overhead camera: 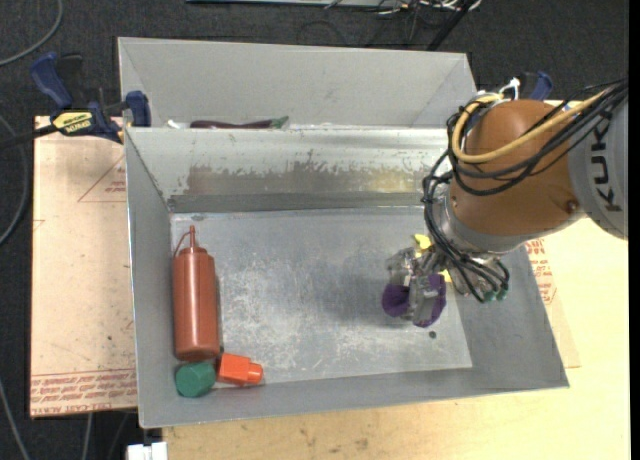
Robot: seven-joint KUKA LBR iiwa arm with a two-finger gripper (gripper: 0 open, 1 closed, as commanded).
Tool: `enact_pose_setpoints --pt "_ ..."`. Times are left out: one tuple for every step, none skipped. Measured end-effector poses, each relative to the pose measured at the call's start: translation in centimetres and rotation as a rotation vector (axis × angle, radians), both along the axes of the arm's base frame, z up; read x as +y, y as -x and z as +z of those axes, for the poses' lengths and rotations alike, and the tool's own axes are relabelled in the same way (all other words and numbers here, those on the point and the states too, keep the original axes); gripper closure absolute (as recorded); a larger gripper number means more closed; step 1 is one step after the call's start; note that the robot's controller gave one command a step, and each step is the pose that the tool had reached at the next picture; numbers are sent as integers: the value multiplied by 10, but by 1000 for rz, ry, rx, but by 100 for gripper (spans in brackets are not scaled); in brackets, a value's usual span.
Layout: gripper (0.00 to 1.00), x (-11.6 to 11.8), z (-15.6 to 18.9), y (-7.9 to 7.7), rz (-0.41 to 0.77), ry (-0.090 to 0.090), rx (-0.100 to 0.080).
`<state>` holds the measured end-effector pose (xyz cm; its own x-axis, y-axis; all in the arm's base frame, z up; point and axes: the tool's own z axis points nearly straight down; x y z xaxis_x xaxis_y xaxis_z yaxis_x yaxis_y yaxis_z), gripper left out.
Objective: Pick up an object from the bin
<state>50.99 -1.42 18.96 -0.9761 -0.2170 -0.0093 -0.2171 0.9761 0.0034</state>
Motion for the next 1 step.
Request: enact_pose_setpoints --pt "100 0 0 0 0 0 0"
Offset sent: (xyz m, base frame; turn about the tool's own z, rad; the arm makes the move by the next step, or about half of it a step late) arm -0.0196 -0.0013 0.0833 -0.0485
